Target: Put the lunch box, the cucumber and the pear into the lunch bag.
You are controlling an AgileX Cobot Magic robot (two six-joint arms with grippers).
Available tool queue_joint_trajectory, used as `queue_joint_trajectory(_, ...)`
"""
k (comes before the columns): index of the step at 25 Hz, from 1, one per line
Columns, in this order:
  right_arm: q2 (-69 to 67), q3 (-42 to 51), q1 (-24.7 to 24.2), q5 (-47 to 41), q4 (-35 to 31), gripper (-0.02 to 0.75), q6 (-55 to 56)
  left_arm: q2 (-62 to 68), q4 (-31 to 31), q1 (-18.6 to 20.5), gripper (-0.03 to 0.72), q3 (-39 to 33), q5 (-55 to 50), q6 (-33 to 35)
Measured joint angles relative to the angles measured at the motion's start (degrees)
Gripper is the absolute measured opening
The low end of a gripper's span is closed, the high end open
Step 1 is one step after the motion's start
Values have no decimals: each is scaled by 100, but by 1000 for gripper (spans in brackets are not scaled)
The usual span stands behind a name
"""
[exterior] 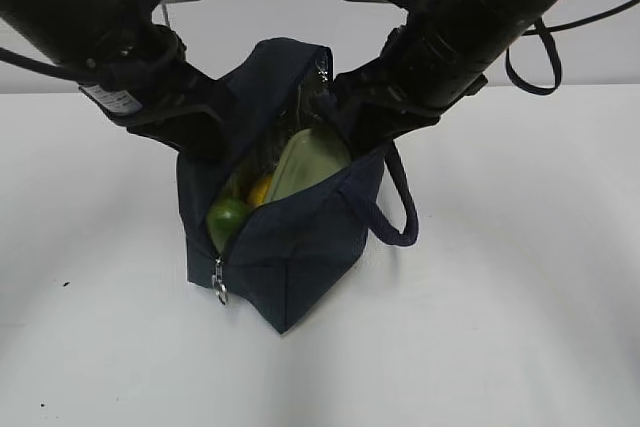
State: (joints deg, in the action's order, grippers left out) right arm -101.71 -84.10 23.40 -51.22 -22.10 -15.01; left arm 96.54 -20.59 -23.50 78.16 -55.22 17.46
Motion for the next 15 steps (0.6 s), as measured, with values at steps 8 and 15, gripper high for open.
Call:
queue_joint_trajectory(8, -19, 0, -4, 149, 58, 279, -26, -76, -6, -16, 195, 12, 77, 20)
queue_joint_trajectory(15, 134, 0, -4, 231, 126, 515, -266, -659, -18, -16, 293, 12, 182, 228)
